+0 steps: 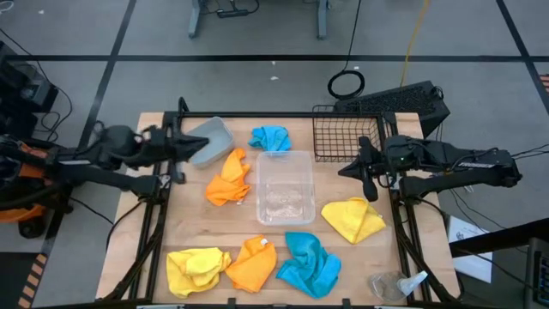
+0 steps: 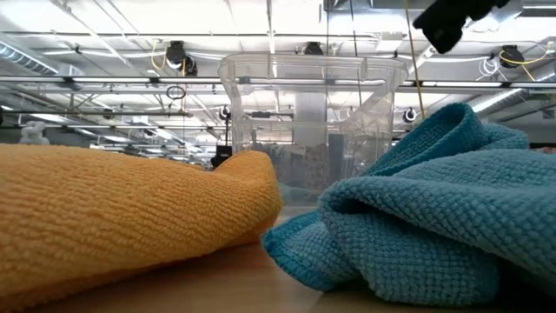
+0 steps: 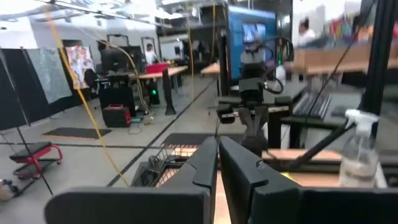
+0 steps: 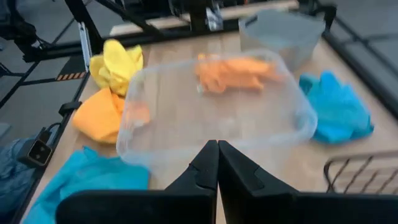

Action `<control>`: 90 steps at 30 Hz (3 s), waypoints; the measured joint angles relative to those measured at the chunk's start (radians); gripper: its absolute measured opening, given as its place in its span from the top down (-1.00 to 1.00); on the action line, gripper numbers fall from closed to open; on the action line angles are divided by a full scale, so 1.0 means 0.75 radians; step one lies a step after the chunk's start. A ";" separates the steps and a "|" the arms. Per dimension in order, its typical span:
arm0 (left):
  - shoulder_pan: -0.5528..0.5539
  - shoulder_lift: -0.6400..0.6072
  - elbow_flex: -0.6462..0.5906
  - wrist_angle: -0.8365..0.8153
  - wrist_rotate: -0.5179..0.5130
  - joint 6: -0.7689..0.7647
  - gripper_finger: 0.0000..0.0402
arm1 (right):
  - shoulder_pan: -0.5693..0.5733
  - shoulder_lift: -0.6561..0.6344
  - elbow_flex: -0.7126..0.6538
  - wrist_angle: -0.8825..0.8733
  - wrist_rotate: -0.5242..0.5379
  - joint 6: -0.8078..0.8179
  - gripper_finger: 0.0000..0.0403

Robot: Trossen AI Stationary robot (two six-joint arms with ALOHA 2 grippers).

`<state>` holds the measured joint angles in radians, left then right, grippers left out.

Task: Sort microfiber towel by color & place in baskets
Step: Put the right yellow towel into the gray bin

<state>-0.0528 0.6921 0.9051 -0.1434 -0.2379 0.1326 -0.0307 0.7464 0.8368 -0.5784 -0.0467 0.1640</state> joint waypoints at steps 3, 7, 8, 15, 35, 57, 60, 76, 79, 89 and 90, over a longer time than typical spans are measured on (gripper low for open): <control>0.000 0.161 0.066 -0.016 0.001 0.006 0.88 | 0.000 0.001 -0.013 -0.060 -0.001 0.055 1.00; 0.000 0.314 0.093 -0.048 0.002 0.005 0.88 | 0.000 0.000 -0.020 -0.115 -0.002 0.080 1.00; 0.000 0.341 0.092 -0.048 0.002 -0.001 0.88 | 0.000 0.000 -0.021 -0.133 -0.002 0.080 1.00; 0.000 0.453 0.051 -0.067 0.001 -0.100 0.88 | 0.000 0.001 -0.021 -0.201 -0.002 0.098 1.00; -0.002 0.491 -0.128 0.209 -0.010 -0.096 0.88 | 0.214 0.129 -0.021 -0.783 -0.011 0.989 0.65; -0.002 0.491 -0.165 0.221 -0.003 -0.160 0.88 | 0.536 0.810 -0.021 -0.655 0.034 1.162 -0.89; -0.002 0.491 -0.165 0.221 -0.003 -0.161 0.88 | 0.546 0.871 -0.021 -0.609 0.030 1.147 -0.90; -0.076 0.491 -0.165 0.217 -0.001 -0.171 0.88 | 0.594 1.054 -0.131 -0.377 0.022 1.156 -0.88; -0.091 0.491 -0.165 0.217 -0.001 -0.171 0.88 | 0.604 1.056 -0.131 -0.365 0.020 1.167 -0.88; -0.116 0.491 -0.165 0.219 -0.001 -0.171 0.88 | 0.638 1.058 -0.133 -0.302 0.026 1.229 -0.40; -0.116 0.491 -0.165 0.219 -0.001 -0.171 0.88 | 0.639 1.059 -0.133 -0.300 0.029 1.236 -0.30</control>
<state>-0.1401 1.0603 0.7815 0.0205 -0.2390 0.0040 0.4488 1.5409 0.7368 -0.8034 -0.0251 1.0913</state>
